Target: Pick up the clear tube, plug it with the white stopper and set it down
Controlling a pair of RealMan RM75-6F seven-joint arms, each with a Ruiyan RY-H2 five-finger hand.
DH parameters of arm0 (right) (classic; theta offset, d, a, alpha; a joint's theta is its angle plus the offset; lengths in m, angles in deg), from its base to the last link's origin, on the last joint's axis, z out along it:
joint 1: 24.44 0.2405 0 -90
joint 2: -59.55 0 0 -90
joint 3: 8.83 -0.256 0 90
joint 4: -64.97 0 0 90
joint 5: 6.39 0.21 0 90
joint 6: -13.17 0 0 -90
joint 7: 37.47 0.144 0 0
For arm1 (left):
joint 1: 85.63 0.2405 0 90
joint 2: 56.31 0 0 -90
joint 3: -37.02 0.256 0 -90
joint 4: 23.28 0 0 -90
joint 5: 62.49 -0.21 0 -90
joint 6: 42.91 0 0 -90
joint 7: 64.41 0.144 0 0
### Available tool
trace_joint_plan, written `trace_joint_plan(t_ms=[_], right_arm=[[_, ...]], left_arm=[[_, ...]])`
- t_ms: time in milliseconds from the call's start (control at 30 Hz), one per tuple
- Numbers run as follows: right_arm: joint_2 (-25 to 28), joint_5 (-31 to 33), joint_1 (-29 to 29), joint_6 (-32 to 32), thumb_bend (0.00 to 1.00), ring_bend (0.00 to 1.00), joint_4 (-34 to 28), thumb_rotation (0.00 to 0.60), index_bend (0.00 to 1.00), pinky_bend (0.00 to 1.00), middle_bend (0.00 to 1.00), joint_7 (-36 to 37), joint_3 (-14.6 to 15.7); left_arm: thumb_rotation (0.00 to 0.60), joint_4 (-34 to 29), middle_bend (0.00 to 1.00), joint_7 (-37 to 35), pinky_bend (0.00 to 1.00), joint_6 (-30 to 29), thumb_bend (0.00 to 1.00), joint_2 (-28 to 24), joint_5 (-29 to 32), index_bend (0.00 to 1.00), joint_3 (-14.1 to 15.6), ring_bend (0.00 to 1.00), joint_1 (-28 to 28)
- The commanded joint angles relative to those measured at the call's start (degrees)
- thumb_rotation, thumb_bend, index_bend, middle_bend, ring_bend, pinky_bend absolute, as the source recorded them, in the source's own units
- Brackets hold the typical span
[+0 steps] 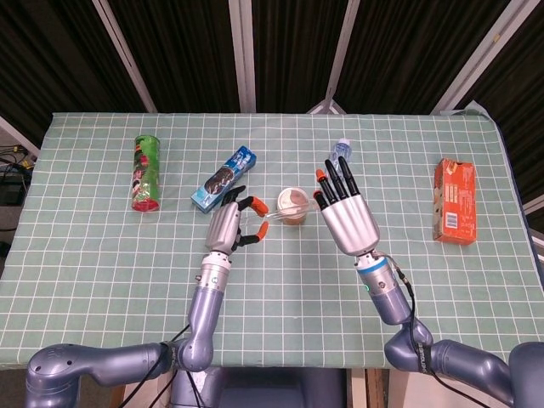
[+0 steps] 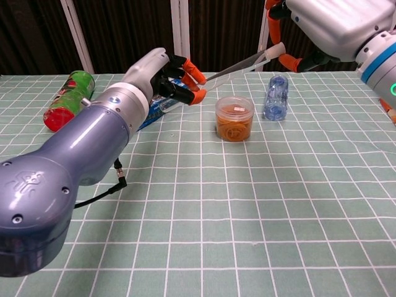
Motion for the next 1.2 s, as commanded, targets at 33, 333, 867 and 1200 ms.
trace_joint_plan(t_ms=[33, 333, 867, 1200], right_arm=[[-0.05, 0.00, 0.00, -0.06, 0.44, 0.09, 0.01, 0.600, 0.61, 0.06, 0.25, -0.02, 0.07], [-0.45, 0.03, 0.01, -0.29, 0.44, 0.09, 0.12, 0.600, 0.61, 0.06, 0.25, -0.01, 0.35], [-0.47, -0.29, 0.07, -0.68, 0.44, 0.09, -0.05, 0.600, 0.61, 0.06, 0.25, 0.20, 0.67], [0.07, -0.22, -0.17, -0.80, 0.44, 0.07, -0.61, 0.600, 0.43, 0.06, 0.22, -0.11, 0.81]], left_arm=[[0.600, 0.11, 0.48, -0.02, 0.00, 0.00, 0.68, 0.13, 0.07, 0.53, -0.10, 0.10, -0.04], [0.600, 0.47, 0.48, 0.02, 0.00, 0.07, 0.68, 0.78, 0.08, 0.53, -0.22, 0.10, -0.39], [0.600, 0.09, 0.48, 0.36, 0.00, 0.05, 0.68, 1.32, 0.22, 0.53, -0.74, 0.10, -0.82], [0.600, -0.02, 0.48, -0.40, 0.00, -0.24, 0.68, 1.47, -1.16, 0.53, -0.53, 0.10, -0.96]])
